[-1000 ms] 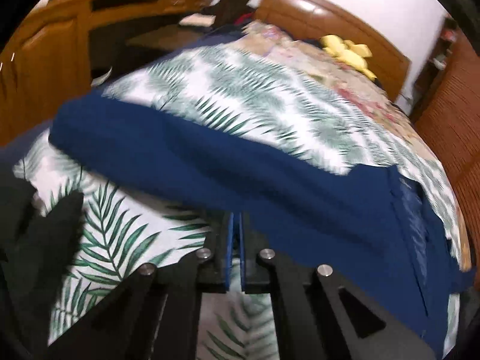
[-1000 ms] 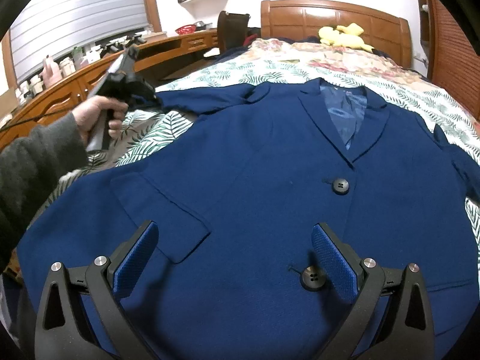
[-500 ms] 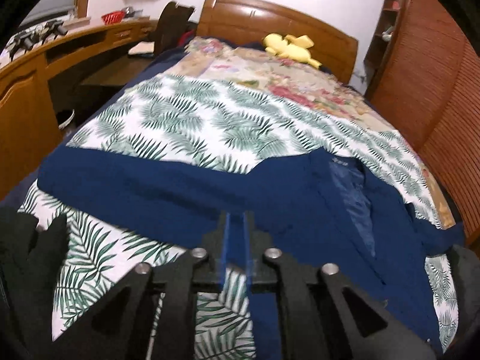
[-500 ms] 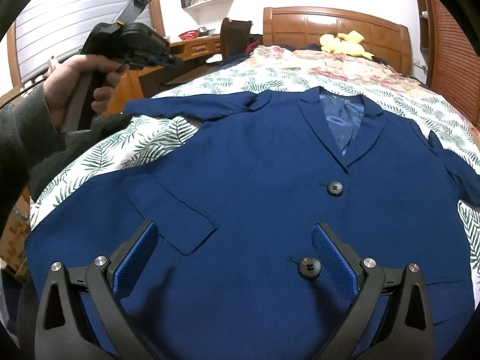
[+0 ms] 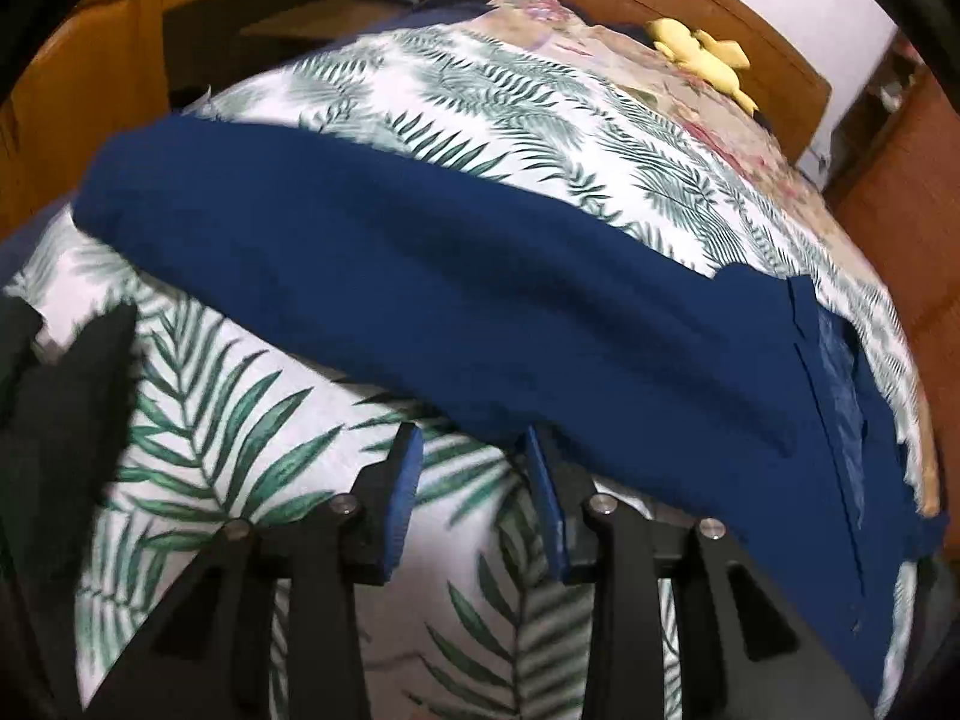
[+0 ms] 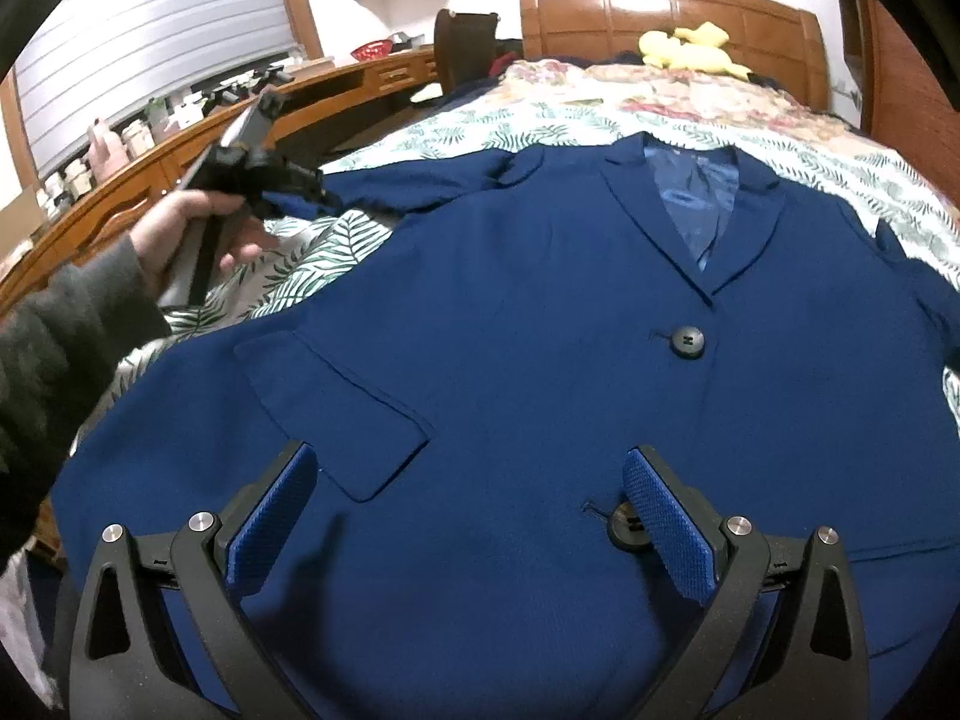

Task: Fold large clothes
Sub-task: 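Lift the grasped sleeve with the left tool and carry it across the jacket front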

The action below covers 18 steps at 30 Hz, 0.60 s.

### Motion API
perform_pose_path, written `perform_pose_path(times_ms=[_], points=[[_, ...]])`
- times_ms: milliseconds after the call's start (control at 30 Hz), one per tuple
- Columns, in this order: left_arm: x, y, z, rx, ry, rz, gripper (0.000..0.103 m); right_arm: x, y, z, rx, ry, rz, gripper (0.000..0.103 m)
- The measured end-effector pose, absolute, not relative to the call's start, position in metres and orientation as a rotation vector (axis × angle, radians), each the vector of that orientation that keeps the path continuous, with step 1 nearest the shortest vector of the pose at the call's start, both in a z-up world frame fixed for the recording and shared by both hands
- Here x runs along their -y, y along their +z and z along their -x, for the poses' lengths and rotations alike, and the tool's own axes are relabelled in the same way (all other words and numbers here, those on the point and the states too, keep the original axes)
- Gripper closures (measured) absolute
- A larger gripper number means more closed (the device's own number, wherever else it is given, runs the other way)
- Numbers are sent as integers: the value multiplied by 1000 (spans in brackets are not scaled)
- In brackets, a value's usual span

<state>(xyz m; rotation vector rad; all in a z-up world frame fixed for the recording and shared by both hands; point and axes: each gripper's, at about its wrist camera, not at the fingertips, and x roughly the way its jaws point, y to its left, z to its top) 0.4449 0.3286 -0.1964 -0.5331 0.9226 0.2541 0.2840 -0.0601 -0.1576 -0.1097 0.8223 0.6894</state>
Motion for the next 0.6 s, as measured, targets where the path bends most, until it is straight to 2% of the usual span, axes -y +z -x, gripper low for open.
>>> perform_pose_path(times_ms=[267,300,333,367,400,600], points=[[-344,-200,-459,-860,249,625,69,62,-162,-289,-847,691,86,0],[-345,-199,-460,-850,256,631,72,62,-162,-289,-848,691,86,0],[-344,-197,-462,-844,253,618,82,62,-162,-289,-849,691,85,0],[-343,-196,-466,-848,250,593,99,62,-162,-289,-849,691,85,0],[-339,-193,-468,-851,254,560,103,62,-162,-289,-848,691,85,0],[-303,-145,-460,-766,250,402,103,64,-158,-286,-829,688,86,0]])
